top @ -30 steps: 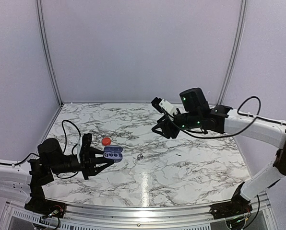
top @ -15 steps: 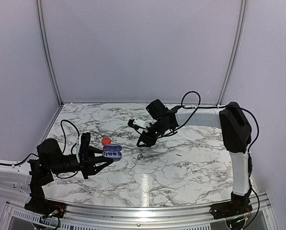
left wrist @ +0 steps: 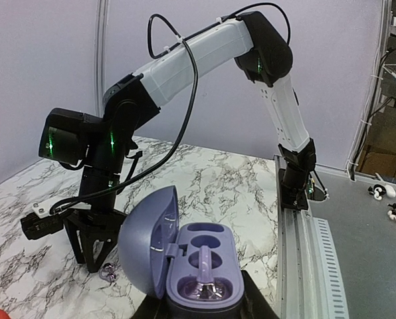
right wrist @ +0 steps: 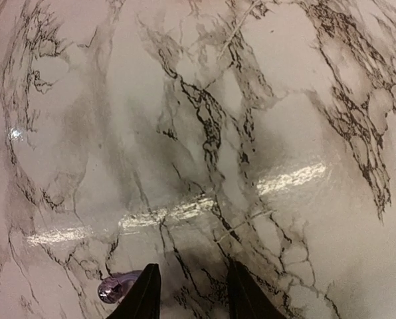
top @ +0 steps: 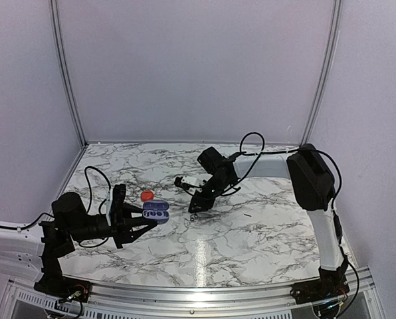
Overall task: Insert the wireless bluetooth earbuds into the charging case
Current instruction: Move the right earbud to the center of the board.
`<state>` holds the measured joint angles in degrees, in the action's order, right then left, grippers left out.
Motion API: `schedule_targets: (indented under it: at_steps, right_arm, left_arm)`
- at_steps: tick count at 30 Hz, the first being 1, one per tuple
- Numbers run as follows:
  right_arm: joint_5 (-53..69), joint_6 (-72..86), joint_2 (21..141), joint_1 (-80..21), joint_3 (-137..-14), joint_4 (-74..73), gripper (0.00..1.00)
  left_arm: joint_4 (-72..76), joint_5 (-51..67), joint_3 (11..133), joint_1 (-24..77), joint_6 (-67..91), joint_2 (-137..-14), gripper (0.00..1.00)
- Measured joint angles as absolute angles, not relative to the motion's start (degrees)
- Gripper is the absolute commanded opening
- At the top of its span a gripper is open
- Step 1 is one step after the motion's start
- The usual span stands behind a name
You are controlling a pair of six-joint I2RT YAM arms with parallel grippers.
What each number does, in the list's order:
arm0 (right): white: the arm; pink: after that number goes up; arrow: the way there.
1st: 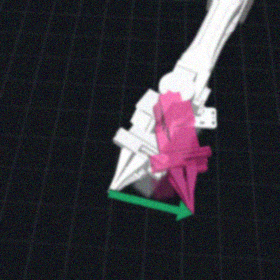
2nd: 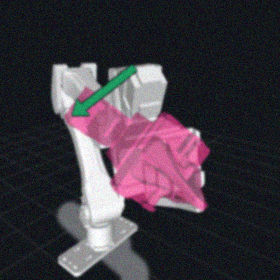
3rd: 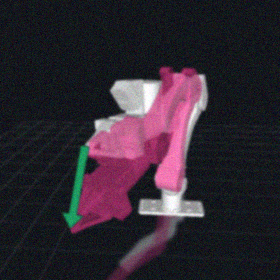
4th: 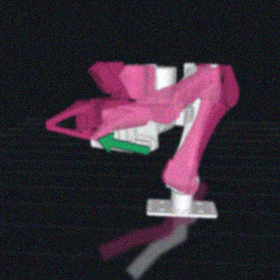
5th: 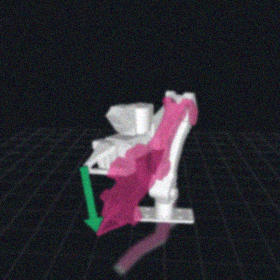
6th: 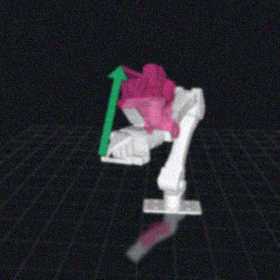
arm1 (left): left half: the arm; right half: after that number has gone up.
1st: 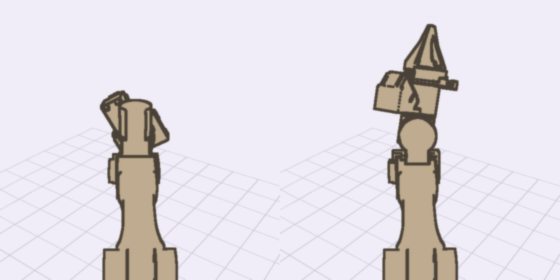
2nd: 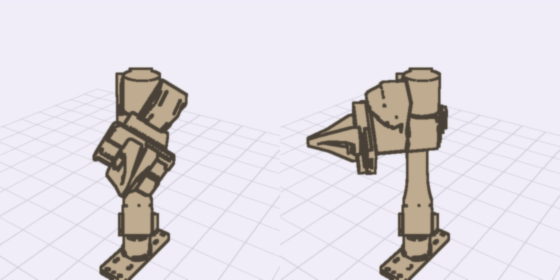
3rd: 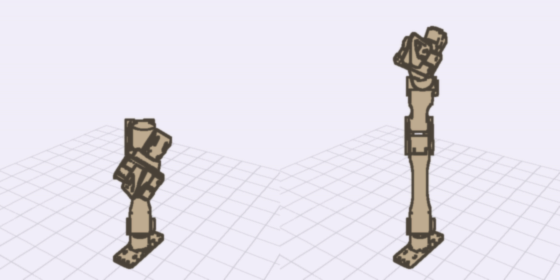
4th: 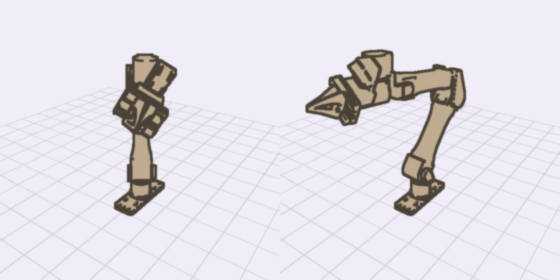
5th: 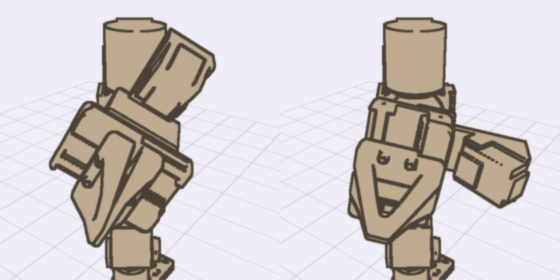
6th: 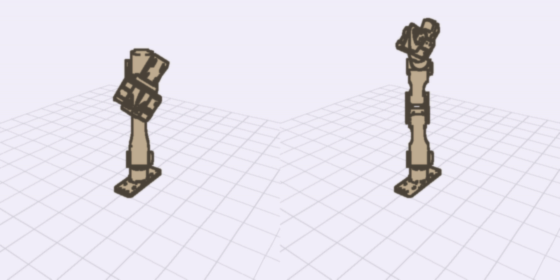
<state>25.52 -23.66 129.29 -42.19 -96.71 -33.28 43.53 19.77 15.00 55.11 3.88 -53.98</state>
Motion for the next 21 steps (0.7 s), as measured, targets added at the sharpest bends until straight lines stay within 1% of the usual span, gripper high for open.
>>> schedule_targets:
  at_steps: [9, 21]
  right_arm:
    - [27.2, -23.9, 124.2, -42.2, -88.6, -32.4, 0.35]
    - [28.7, -24.1, 121.9, -42.3, -85.3, -34.0, 0.37]
  left_arm:
    - [43.9, 20.2, 15.0, 55.1, 3.9, -54.5, 0.0]
    - [44.8, 20.5, 15.0, 55.1, 3.9, -55.2, 0.0]
